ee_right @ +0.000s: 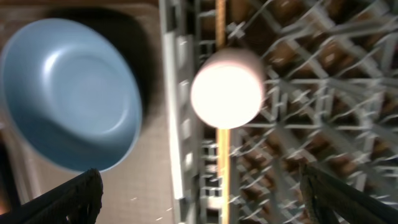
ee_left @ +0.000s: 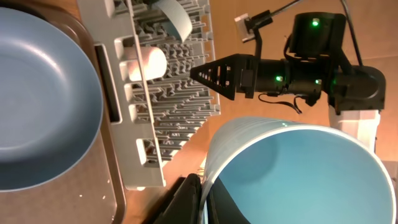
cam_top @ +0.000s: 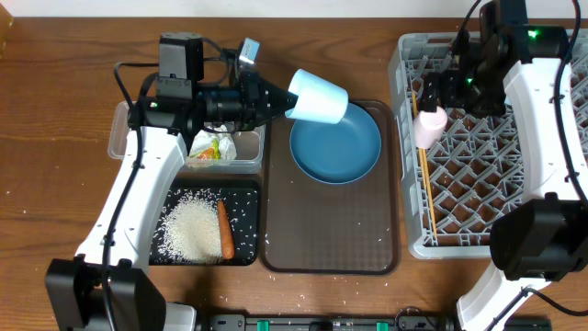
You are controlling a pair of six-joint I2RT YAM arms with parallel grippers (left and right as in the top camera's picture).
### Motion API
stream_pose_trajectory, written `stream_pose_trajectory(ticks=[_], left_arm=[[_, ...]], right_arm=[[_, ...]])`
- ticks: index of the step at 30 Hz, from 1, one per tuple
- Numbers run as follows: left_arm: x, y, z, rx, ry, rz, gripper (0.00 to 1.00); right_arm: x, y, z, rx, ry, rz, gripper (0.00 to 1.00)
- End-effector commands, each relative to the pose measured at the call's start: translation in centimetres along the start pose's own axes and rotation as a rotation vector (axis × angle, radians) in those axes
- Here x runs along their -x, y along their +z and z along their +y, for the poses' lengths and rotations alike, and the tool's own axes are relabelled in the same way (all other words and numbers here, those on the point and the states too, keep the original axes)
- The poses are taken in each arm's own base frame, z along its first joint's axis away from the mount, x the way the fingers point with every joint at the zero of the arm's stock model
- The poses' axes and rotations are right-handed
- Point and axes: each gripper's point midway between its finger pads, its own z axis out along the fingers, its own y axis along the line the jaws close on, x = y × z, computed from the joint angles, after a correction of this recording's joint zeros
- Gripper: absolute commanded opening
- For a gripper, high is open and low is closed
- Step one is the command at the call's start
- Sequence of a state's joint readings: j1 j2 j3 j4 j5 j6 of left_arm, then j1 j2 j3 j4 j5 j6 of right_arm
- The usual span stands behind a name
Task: Sort waste into correct bins and load items into the dishwasher rack
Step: 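Lift the light-blue cup with the left gripper toward the right gripper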
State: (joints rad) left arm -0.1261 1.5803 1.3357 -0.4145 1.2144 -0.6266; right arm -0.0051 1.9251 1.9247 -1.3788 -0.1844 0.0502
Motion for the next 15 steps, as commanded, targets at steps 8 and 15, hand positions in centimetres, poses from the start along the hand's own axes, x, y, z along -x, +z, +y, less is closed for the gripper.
stream_pose_trajectory(ticks=[8, 15], left_arm=[[-0.5, -0.1, -0.9, -0.048, 0.028, 0.034, 0.06], [-0.5, -0.1, -0.9, -0.045, 0.028, 0.032, 0.06]], right_arm=[[-3.2, -8.9, 13.7, 1.008, -0.461, -0.146, 0.99], [-4.5, -10.6, 15.2, 1.12, -0.545, -0.189, 0.99]])
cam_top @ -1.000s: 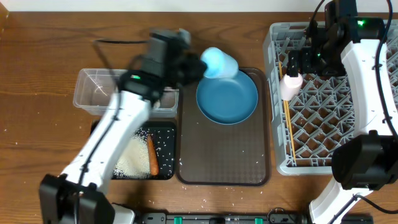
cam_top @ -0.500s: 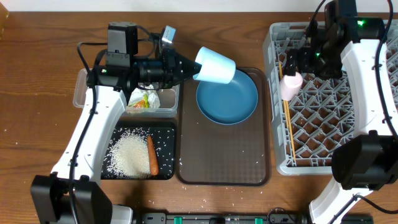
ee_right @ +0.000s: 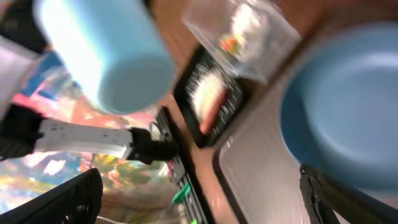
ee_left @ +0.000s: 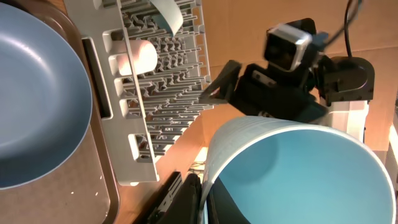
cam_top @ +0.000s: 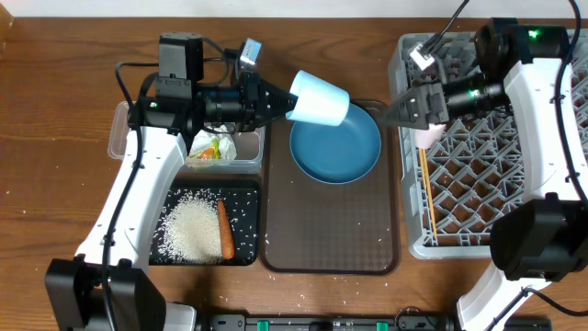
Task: Sort waste into correct bins and load items into the dishwasher rack
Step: 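Lift the light-blue cup with the left gripper toward the right gripper, then grasp the light-blue cup with the right gripper from the left gripper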
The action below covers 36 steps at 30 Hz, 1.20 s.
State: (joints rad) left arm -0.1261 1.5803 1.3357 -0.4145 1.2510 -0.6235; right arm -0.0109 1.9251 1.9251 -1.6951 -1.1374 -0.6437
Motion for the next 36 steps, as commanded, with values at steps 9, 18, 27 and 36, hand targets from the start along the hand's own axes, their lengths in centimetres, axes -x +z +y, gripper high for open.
stream_pose_trajectory(ticks=[9, 18, 27, 36], left_arm=[[-0.1, -0.1, -0.4, -0.019, 0.025, 0.012, 0.06], [-0.9, 0.8, -0.7, -0.024, 0.025, 0.043, 0.06], [-1.0, 1.0, -0.7, -0.021, 0.026, 0.045, 0.06], [-1.6, 0.9, -0.1, -0.001, 0.02, 0.057, 0.06]], right_arm=[[1.1, 3.7, 5.0, 0.174, -0.32, -0.022, 0.99], [1.0, 7.3, 6.9, 0.222, -0.473, 0.025, 0.93], [1.2, 7.5, 6.9, 0.223, -0.502, 0.02, 0.75], [2.1, 6.9, 6.8, 0.23, -0.524, -0.022, 0.53]])
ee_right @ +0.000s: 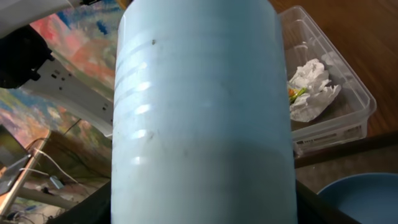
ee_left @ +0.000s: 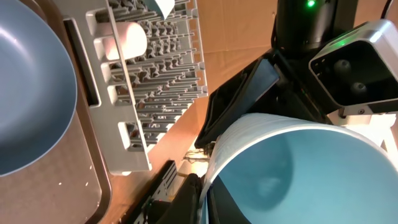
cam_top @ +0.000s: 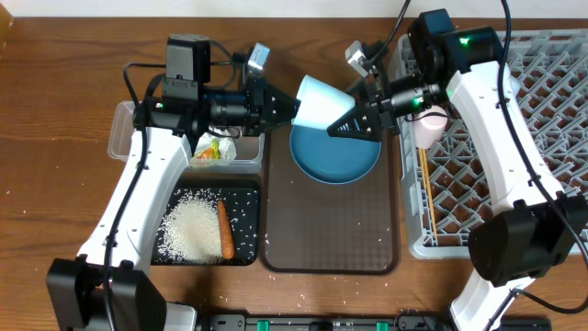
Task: Sort waste into correct bins and load items into the dishwasher rack
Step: 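Grasp the light-blue cup with the right gripper from the left gripper, then carry the light-blue cup into the far side of the dish rack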
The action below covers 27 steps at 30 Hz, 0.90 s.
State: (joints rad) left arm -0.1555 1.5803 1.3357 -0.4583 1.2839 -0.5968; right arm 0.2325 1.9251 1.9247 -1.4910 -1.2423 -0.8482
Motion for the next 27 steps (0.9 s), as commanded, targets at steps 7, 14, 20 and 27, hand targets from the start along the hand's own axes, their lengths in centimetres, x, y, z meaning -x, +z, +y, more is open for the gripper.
stream_pose_trajectory(ticks=[7, 14, 20, 27], left_arm=[[-0.2, 0.0, 1.8, 0.092, -0.009, -0.021, 0.15], [0.4, -0.2, 3.2, 0.164, -0.018, -0.061, 0.33], [1.9, -1.2, 5.2, 0.281, -0.02, -0.147, 0.39], [2.6, -2.1, 5.9, 0.312, -0.002, -0.178, 0.56]], right_arm=[[1.7, -0.6, 0.7, 0.03, -0.074, -0.077, 0.45], [1.7, -0.7, 0.6, 0.024, -0.079, -0.075, 0.41], [1.1, -1.3, -0.4, -0.022, -0.047, -0.049, 0.33], [-0.8, -2.9, -3.0, -0.161, 0.091, 0.031, 0.3]])
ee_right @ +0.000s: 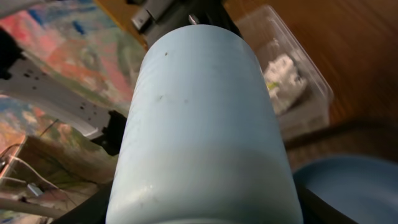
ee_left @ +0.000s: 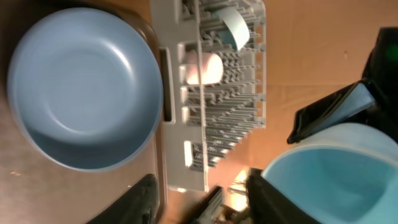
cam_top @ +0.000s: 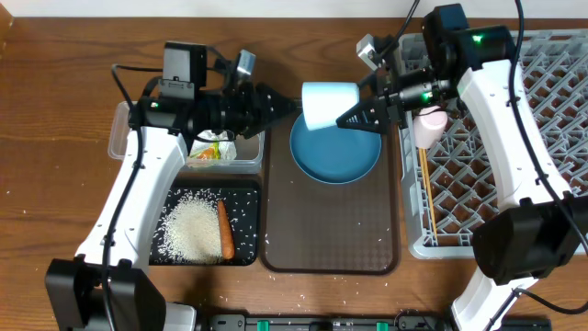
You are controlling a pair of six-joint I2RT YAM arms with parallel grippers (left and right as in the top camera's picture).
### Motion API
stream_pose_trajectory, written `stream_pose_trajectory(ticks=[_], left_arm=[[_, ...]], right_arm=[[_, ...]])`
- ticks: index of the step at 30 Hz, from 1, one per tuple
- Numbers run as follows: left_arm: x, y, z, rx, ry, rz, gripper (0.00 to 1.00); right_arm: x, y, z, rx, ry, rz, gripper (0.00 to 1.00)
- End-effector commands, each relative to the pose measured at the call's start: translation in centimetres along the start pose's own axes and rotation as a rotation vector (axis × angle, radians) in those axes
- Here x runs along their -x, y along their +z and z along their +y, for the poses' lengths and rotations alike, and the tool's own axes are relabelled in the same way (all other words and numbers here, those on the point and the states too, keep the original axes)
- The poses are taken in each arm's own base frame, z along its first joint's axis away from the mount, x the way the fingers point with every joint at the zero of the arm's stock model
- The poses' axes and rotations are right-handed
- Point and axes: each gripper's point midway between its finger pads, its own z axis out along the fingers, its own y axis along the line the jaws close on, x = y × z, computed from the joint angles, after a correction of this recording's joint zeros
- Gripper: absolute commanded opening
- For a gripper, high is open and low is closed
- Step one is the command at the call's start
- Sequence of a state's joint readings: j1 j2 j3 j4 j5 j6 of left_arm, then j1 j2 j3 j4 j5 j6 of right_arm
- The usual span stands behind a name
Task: Sort waste into correct bins and load items into the dishwasher rack
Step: 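Carry the light-blue cup into the far side of the dish rack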
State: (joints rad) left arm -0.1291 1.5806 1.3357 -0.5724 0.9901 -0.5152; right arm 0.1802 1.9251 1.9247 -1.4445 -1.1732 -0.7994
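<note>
A light blue cup [cam_top: 328, 105] lies on its side in the air above the blue plate [cam_top: 335, 152], with my right gripper [cam_top: 354, 116] shut on it from the right. In the right wrist view the cup [ee_right: 202, 137] fills the middle between my fingers. My left gripper [cam_top: 283, 103] stands open just left of the cup. In the left wrist view the cup's mouth [ee_left: 329, 177] is at the lower right, outside the open left gripper [ee_left: 202, 202]. The grey dishwasher rack [cam_top: 496, 184] holds a pink cup [cam_top: 429, 124] and chopsticks [cam_top: 425, 198].
The plate rests at the back of a brown tray [cam_top: 331, 230]. A clear bin [cam_top: 124, 142] with crumpled waste [cam_top: 213, 147] sits under the left arm. In front of it a black tray [cam_top: 179, 253] holds rice and a carrot [cam_top: 223, 230].
My left gripper has let go of the cup's rim and stands open, drawn back slightly to the left. The cup now rests in my right gripper, turned more level.
My left gripper held the blue cup above the plate while my right gripper was over the rack by the pink cup. The right gripper then pointed towards the cup, then stood around its body. Now the right holds it and the left is open.
</note>
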Motion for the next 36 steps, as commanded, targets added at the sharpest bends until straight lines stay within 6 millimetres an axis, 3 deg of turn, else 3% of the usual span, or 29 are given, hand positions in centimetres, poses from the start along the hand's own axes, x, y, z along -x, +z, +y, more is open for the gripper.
stream_pose_trajectory(ticks=[1, 6, 11, 14, 20, 25, 36], left_arm=[[0.6, -0.2, 0.6, 0.035, 0.026, -0.03, 0.57], [0.5, -0.2, 0.7, 0.039, 0.018, -0.025, 0.58], [0.5, -0.2, 0.7, 0.039, 0.018, -0.025, 0.67], [0.5, -0.2, 0.7, 0.039, 0.018, -0.025, 0.72], [0.5, -0.2, 0.7, 0.039, 0.017, -0.025, 0.85], [0.5, -0.2, 0.7, 0.039, 0.017, -0.025, 0.88], [0.5, -0.2, 0.7, 0.039, 0.017, -0.025, 0.93]], right_arm=[[-0.6, -1.3, -1.3, -0.087, 0.091, 0.033, 0.3], [-2.7, -4.9, -5.9, -0.319, 0.333, 0.065, 0.26], [-5.9, -10.4, -10.5, -0.624, 0.615, 0.074, 0.2], [-8.3, -13.7, -12.1, -0.789, 0.733, 0.093, 0.13], [-10.1, -17.6, -13.0, -0.873, 0.841, 0.038, 0.1], [-11.7, -20.2, -13.6, -0.97, 0.899, 0.035, 0.11], [-11.7, -22.4, -15.1, -1.105, 0.881, 0.018, 0.11]])
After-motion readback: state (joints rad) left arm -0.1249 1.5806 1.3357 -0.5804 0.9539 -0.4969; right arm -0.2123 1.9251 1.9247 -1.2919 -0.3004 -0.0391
